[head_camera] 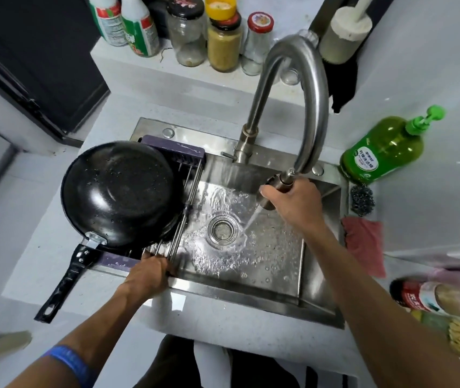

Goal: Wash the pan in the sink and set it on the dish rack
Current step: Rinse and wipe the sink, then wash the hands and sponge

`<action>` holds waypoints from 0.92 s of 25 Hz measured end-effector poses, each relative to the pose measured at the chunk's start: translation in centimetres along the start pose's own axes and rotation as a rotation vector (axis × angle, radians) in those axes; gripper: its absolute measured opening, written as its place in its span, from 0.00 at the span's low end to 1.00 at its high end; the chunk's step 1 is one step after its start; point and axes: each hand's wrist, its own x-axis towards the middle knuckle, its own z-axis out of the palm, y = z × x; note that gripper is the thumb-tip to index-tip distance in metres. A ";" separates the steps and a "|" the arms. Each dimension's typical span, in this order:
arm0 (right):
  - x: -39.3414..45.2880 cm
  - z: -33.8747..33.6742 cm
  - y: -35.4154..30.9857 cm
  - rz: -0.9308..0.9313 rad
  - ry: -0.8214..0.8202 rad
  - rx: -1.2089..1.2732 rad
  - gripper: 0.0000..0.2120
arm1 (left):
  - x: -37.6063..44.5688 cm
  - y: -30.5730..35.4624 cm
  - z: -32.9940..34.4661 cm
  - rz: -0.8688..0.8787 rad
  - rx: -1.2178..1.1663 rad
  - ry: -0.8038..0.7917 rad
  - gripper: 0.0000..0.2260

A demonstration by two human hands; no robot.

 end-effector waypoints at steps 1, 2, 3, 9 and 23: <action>0.1 -1.2 -0.5 -0.013 0.014 0.001 0.14 | 0.0 0.6 -0.2 -0.014 0.022 -0.005 0.11; 0.0 -2.0 -0.8 -0.027 -0.005 0.007 0.14 | -0.1 1.4 -0.4 -0.021 0.053 0.011 0.12; -0.3 -2.4 -0.5 -0.049 -0.046 0.026 0.14 | -0.3 2.4 -0.5 -0.011 0.082 0.049 0.12; -1.9 -2.3 12.0 0.105 0.074 0.172 0.20 | 0.4 8.9 1.5 0.149 -0.088 0.033 0.08; -3.4 3.5 15.5 0.425 0.084 0.673 0.08 | 3.2 19.9 0.0 -0.037 -1.148 0.058 0.12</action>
